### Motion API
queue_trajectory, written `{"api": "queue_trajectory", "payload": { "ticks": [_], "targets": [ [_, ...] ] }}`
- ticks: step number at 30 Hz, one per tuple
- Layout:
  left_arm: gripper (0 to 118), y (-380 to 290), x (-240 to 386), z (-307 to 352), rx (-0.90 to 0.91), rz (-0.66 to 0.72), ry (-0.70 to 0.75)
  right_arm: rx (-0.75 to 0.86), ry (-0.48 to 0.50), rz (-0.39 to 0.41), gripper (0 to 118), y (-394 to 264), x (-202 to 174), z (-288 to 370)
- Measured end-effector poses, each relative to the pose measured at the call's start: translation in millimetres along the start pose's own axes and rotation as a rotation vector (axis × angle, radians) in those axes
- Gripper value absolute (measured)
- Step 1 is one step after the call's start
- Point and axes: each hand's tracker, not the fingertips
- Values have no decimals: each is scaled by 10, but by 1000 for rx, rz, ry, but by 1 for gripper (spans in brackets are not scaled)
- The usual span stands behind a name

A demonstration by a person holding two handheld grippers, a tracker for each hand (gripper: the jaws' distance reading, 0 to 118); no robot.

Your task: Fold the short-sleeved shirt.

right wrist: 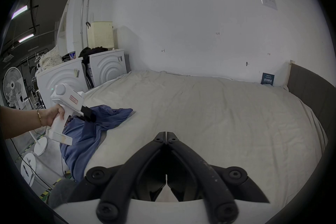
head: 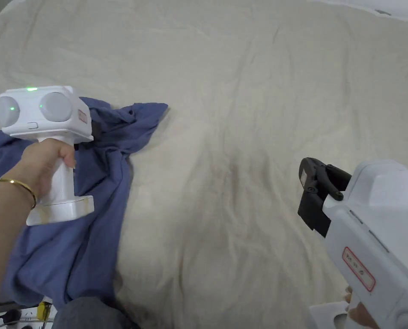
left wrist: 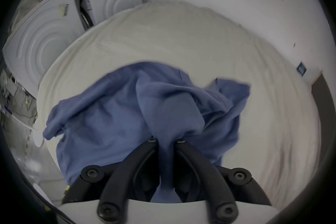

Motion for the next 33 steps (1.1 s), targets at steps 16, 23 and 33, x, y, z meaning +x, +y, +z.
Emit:
{"api": "queue_trajectory", "payload": {
  "ticks": [16, 23, 33],
  "targets": [
    [10, 644, 306, 3213, 652, -73, -174, 216, -109, 25, 1, 138, 197, 1383],
    [10, 1058, 1109, 4628, 848, -131, -390, 295, -235, -2, 1, 167, 460, 1932],
    [10, 1253, 2242, 4791, 816, -204, -535, 332, -419, -41, 1, 130, 795, 2457]
  ]
}}
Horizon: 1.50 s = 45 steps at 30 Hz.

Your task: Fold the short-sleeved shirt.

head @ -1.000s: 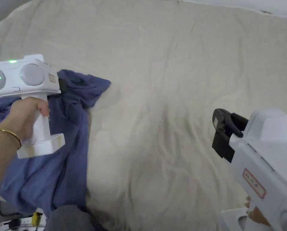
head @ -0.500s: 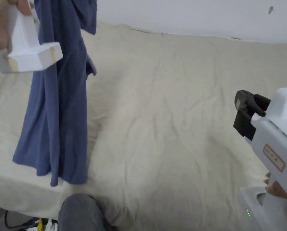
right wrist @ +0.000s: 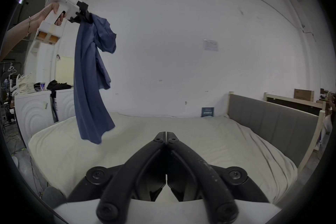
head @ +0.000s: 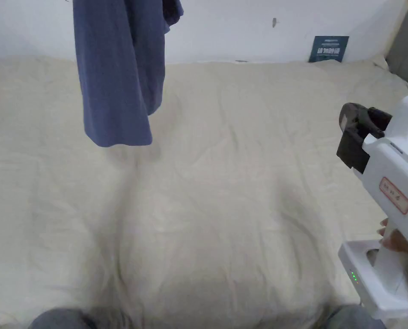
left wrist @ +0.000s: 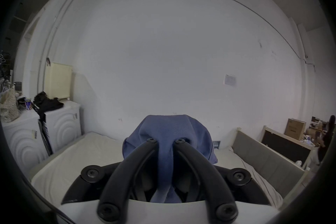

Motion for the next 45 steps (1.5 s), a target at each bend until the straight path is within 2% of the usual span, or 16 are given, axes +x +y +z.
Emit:
{"api": "queue_trajectory", "payload": {
  "ticks": [6, 13, 16, 20, 22, 23, 24, 26, 27, 32, 34, 35, 38, 39, 42, 45],
  "targets": [
    [10, -1217, 409, -489, -267, -43, -87, -46, -63, -2, 1, -124, 228, -1],
    [10, -3253, 548, -705, -660, -211, -117, -106, -75, -29, 1, -324, 263, -181],
    [10, -4094, 516, -654, -829, -199, -116, -142, -60, -43, 1, -427, 198, -274],
    [11, -4769, 465, -377, -956, -135, -110, -177, -39, -42, 1, -520, 90, -358],
    [28, -4893, 427, -286, -943, -93, -87, -188, -28, -41, 1, -561, 70, -397],
    [48, -4888, 369, -289, -949, -67, -88, -192, -25, -41, 1, -573, 53, -412],
    [77, -4864, 334, -281, -951, -45, -92, -197, -21, -40, 1, -579, 40, -423],
    [108, -4670, 254, -229, -885, 2, -122, -201, -12, -36, 1, -596, 28, -430],
    [116, -4526, 212, -186, -822, 12, -131, -202, -9, -33, 1, -594, 22, -430],
    [117, -3684, -32, 278, -431, 41, -106, -190, -1, -32, 1, -585, 1, -438],
    [112, -3500, -106, 473, -328, -31, -15, -179, 2, -43, 1, -575, -9, -436],
    [103, -3493, -167, 497, -268, -108, 37, -172, 2, -49, 1, -565, -18, -436],
    [61, -3522, -227, 714, -148, -269, 180, -153, 6, -52, 1, -533, -62, -425],
    [43, -3559, -271, 737, -133, -277, 194, -146, 8, -51, 1, -524, -75, -419],
    [2, -3649, -358, 879, -145, -211, 205, -129, 15, -47, 1, -491, -126, -407],
    [0, -3782, -422, 949, -184, -181, 216, -123, 20, -47, 1, -476, -160, -404]
  ]
}}
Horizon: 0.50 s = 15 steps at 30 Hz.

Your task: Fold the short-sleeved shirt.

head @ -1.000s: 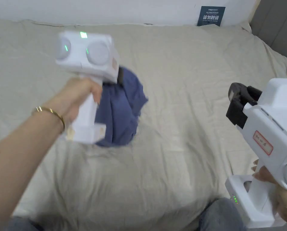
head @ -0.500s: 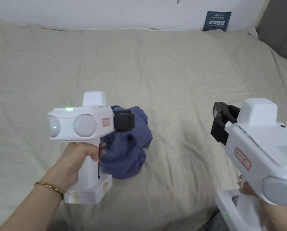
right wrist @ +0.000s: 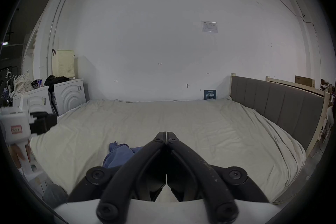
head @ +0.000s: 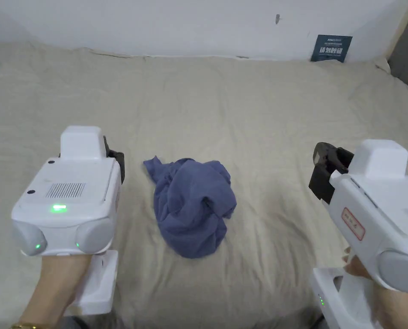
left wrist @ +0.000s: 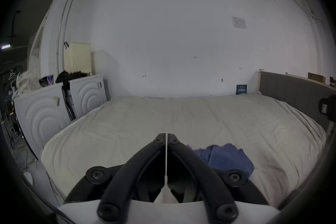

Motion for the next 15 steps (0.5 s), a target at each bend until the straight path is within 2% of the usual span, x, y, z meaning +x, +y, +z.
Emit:
{"api": "queue_trajectory", "payload": {
  "ticks": [5, 9, 11, 12, 14, 15],
  "targets": [
    [0, -189, -46, 0, -51, -1, -26, -1, 12, 7, 1, -31, -53, 17],
    [0, -209, -96, -84, -101, 59, -47, -16, 20, 4, 1, -74, -81, -5],
    [0, -160, -62, -143, -131, 29, -67, -26, 27, 7, 1, -91, -90, -35],
    [3, -132, -48, -219, -137, 21, -61, -32, 29, 11, 1, -97, -99, -54],
    [22, -20, -18, -349, -199, -6, -99, -40, 32, 19, 1, -109, -118, -83],
    [49, 29, -24, -480, -227, 14, -130, -44, 36, 21, 1, -116, -122, -100]
  ]
}}
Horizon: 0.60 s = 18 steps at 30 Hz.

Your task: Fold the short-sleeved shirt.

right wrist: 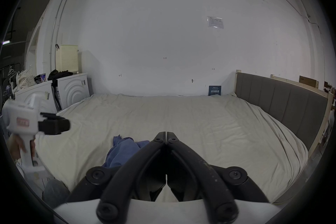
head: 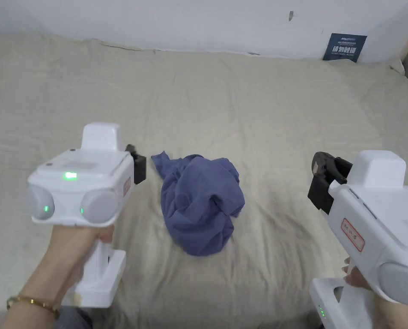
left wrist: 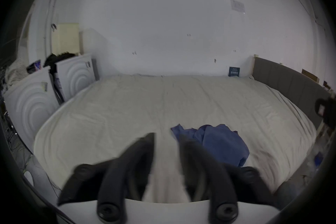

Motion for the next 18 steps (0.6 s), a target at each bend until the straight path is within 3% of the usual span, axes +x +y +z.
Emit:
{"api": "queue_trajectory", "payload": {
  "ticks": [3, 7, 12, 18],
  "targets": [
    [115, 229, -61, -468, -146, 106, -127, -16, 11, 14, 1, -27, -17, -84],
    [118, 396, -33, -1168, -294, 208, -94, -56, 28, 16, 1, -117, -26, -248],
    [118, 398, 190, -2002, -460, 57, 37, -124, 34, 37, 1, -256, -9, -494],
    [113, 239, 350, -2723, -576, 84, 23, -191, 27, 25, 1, -420, 110, -753]
  ]
}}
